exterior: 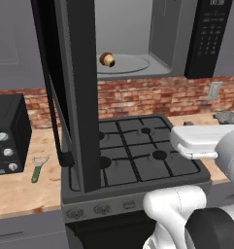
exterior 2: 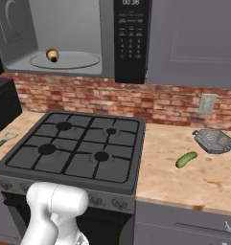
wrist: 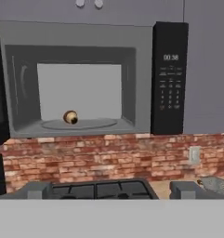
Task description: Close the microwave door.
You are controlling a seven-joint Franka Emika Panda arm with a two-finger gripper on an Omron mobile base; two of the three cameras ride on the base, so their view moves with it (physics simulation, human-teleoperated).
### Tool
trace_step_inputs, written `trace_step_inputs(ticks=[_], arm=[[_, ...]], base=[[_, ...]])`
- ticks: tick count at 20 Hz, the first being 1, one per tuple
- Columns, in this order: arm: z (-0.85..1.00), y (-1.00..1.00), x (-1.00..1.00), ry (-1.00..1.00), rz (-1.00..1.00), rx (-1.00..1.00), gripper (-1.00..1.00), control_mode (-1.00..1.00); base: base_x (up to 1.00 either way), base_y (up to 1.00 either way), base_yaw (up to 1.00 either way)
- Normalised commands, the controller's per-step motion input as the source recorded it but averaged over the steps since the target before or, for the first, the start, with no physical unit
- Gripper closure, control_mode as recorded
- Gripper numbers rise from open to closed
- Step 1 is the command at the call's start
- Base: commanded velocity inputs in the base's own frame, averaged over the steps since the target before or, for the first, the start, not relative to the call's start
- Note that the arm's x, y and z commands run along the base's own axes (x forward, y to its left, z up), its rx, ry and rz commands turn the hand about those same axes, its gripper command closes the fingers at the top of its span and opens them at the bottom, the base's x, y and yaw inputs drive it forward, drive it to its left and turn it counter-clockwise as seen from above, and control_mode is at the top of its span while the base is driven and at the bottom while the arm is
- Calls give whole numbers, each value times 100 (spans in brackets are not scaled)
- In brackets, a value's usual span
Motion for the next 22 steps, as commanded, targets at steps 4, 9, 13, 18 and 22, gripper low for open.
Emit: trace_step_inputs(ticks=[4,9,13,18,22], arm=[[4,54,-100,-19,-2,0,-100,-100],[7,84,-83,-18,-7,-7,-100,-100],[13,82,-74,-21,-6,-9,-100,-100],[18,79,-54,-22,-1,-9,-100,-100],[13,66,-1,-8,-4,-10,-100,-100]], base=[[0,0,0],[0,0,0],[0,0,0],[0,0,0],[0,0,0]])
